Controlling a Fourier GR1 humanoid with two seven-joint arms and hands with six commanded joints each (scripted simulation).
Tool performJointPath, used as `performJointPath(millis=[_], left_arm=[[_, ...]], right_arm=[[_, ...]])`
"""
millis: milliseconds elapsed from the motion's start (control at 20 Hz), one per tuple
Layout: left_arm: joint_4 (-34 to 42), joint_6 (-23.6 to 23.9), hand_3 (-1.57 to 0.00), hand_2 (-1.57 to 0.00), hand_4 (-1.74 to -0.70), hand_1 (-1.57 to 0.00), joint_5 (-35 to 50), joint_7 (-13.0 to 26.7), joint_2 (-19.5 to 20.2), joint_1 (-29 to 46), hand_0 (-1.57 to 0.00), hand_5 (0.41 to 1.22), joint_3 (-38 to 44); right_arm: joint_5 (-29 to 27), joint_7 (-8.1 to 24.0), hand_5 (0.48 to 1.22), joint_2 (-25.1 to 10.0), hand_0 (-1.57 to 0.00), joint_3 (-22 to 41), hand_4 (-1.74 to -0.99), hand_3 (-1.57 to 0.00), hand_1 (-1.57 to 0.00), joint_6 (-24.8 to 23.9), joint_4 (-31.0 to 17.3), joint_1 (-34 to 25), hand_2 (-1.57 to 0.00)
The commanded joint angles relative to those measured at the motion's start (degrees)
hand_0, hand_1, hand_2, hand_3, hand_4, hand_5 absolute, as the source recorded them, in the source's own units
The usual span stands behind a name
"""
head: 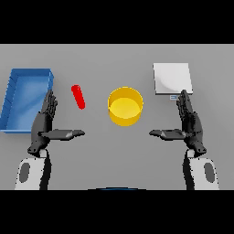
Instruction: Pick up the red beaker and tilt it to pour out 1 green nut into yellow bowl. Pick up the yellow bowl and place it on the metallic measuring scale.
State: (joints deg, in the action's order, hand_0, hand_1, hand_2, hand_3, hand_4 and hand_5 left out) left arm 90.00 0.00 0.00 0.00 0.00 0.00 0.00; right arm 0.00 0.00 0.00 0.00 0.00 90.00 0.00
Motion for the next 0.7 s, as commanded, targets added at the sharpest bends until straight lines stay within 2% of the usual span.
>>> performJointPath(millis=[0, 250, 300, 400, 450, 550, 650], left_arm=[[0.09, 0.02, 0.0, 0.0, -1.15, 0.0, 0.07, -0.03, 0.03, 0.11, 0.0, 0.599, 0.0], [0.75, -0.44, 0.0, 0.0, -1.15, 0.0, 0.36, 0.05, 0.34, 1.01, 0.0, 0.599, -0.07], [3.1, -1.18, 0.0, 0.0, -1.15, 0.0, -1.84, -1.76, 2.21, 3.72, 0.0, 0.599, -1.51], [7.41, -1.9, 0.0, 0.0, -1.16, 0.0, -4.14, -1.12, 3.57, 6.18, 0.0, 0.599, -3.95], [7.88, -1.88, 0.0, 0.0, -1.16, 0.0, -4.49, 0.12, 3.63, 6.47, 0.0, 0.599, -4.33], [9.3, -1.6, 0.0, 0.0, -1.16, 0.0, -5.62, 1.74, 3.76, 7.1, 0.0, 0.6, -5.25], [8.51, -1.87, 0.0, 0.0, -1.16, 0.0, -6.3, 2.84, 4.32, 6.34, 0.0, 0.603, -5.45]], right_arm=[[-0.03, 0.04, 0.599, 0.02, 0.0, -0.01, -1.167, 0.0, 0.0, -0.11, -0.05, -0.08, 0.0], [0.33, 0.13, 0.599, 0.32, 0.0, 0.25, -1.167, 0.0, 0.0, -0.39, -0.34, -0.37, 0.0], [6.9, -3.96, 0.599, -2.01, 0.0, 2.63, -1.167, 0.0, 0.0, -2.4, 1.71, 1.75, 0.0], [13.88, -5.24, 0.594, -3.36, 0.0, 5.56, -1.162, 0.0, 0.0, -4.65, 3.54, 3.7, 0.0], [16.02, -4.62, 0.591, -3.33, 0.0, 6.51, -1.16, 0.0, 0.0, -5.51, 3.97, 4.28, 0.0], [16.97, -3.89, 0.591, -3.73, 0.0, 6.77, -1.162, 0.0, 0.0, -5.79, 5.21, 4.84, 0.0], [16.57, -4.59, 0.596, -3.22, 0.0, 6.99, -1.183, 0.0, 0.0, -5.64, 5.21, 5.2, 0.0]])
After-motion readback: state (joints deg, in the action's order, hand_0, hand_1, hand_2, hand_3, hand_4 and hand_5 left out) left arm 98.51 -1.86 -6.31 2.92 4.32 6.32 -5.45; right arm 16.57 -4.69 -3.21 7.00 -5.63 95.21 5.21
